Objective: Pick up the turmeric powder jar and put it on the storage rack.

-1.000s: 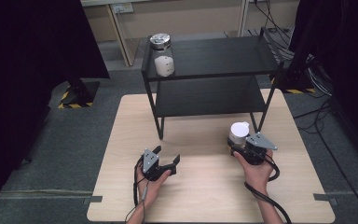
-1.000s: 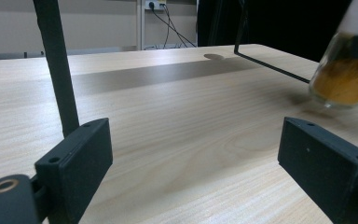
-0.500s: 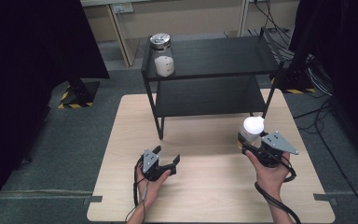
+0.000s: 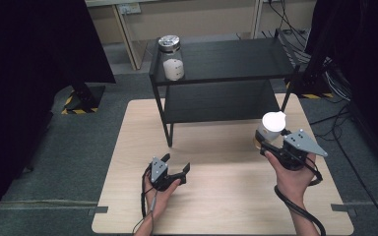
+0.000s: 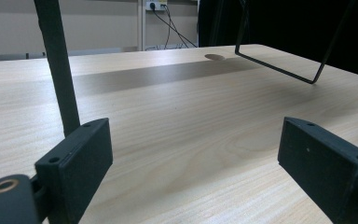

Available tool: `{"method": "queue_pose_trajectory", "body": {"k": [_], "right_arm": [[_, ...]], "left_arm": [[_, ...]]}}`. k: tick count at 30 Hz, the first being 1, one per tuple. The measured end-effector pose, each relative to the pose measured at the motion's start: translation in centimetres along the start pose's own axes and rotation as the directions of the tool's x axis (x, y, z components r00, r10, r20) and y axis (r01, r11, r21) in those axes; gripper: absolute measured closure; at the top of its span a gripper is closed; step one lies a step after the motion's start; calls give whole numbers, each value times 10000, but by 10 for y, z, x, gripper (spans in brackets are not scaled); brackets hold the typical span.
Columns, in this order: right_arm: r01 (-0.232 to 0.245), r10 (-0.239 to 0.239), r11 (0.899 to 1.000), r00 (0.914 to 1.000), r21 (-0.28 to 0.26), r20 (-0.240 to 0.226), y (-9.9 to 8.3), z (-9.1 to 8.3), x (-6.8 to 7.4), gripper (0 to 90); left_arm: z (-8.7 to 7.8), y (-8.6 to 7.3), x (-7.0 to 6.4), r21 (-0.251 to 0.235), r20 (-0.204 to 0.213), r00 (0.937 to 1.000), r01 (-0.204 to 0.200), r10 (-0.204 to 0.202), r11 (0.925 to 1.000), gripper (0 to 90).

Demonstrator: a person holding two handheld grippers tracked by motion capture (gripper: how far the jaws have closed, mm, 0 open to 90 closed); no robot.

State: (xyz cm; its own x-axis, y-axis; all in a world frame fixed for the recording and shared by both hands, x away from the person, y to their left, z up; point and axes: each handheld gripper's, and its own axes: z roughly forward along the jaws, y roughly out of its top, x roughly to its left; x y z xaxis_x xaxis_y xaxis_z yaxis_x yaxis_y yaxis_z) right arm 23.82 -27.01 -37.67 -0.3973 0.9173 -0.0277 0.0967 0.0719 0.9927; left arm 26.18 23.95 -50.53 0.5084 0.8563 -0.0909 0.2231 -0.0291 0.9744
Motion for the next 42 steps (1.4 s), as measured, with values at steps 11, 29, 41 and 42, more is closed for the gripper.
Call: {"method": "queue_pose_trajectory", "body": {"k": [11, 29, 41, 42], "right_arm": [[305, -306, 9990, 9995, -322, -46, 28, 4, 7, 306], [386, -379, 9971, 9992, -655, 122, 57, 4, 6, 306], [435, -415, 9957, 9988, -820, 252, 83, 4, 6, 306], [426, -408, 9958, 9989, -811, 242, 84, 4, 6, 306]], "left_arm": [[0, 0, 1, 9, 12, 10000, 78, -78, 10000, 94], [0, 1, 1, 41, 9, 10000, 94, -94, 9999, 94], [0, 1, 1, 29, 1, 9999, 126, -126, 9999, 94], [0, 1, 1, 28, -1, 9999, 128, -128, 9999, 94]]}}
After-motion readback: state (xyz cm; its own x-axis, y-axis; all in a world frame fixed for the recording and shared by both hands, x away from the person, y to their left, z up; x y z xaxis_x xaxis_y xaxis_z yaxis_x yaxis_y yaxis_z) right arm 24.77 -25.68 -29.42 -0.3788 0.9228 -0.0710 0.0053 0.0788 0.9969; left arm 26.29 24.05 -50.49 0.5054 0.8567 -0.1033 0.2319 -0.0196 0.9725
